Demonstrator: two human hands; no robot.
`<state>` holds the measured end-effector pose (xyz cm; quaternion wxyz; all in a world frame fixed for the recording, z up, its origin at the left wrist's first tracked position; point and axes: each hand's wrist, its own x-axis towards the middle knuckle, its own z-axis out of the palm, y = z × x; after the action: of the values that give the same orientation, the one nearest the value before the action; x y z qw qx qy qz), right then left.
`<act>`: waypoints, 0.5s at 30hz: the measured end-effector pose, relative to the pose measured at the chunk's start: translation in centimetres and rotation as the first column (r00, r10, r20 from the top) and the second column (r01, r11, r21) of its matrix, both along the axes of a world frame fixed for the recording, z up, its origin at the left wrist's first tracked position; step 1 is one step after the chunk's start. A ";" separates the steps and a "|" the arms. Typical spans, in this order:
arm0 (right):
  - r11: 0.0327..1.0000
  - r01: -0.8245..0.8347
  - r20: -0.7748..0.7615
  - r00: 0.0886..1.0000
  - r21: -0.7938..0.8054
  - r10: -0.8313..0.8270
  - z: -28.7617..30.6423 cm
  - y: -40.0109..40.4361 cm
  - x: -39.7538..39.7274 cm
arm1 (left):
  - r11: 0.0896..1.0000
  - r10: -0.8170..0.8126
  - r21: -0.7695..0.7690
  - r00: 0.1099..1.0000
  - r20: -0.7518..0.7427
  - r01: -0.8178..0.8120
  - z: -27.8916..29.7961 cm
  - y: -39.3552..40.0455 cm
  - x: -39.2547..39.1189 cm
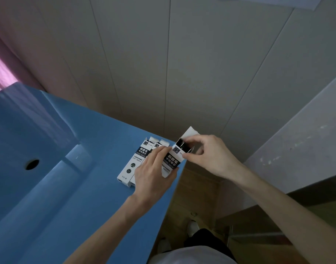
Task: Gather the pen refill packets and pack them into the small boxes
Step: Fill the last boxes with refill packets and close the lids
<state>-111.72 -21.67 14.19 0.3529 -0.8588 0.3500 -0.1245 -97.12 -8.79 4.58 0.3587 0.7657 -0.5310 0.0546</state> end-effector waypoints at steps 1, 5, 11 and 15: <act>1.000 -0.023 -0.029 0.999 0.017 0.023 0.0 0.0 0.0 | 1.000 -0.005 -0.002 1.000 0.008 0.005 -0.1 0.0 0.0; 0.984 -0.044 -0.033 0.998 0.171 0.050 0.1 -0.1 0.2 | 1.000 -0.023 -0.015 0.999 0.039 0.024 -0.5 0.5 0.0; 0.949 -0.091 -0.055 0.992 0.301 0.113 -0.7 0.4 0.4 | 0.999 -0.038 -0.034 0.999 0.032 0.039 -0.8 0.9 -0.2; 0.953 -0.076 -0.049 0.994 0.292 0.094 -1.0 0.5 0.5 | 0.999 -0.035 -0.012 0.999 0.001 0.035 -1.0 1.0 -0.1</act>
<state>-111.24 -21.15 13.21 0.4688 -0.8155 0.3380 -0.0296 -97.23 -7.75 3.56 0.3638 0.7542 -0.5441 0.0517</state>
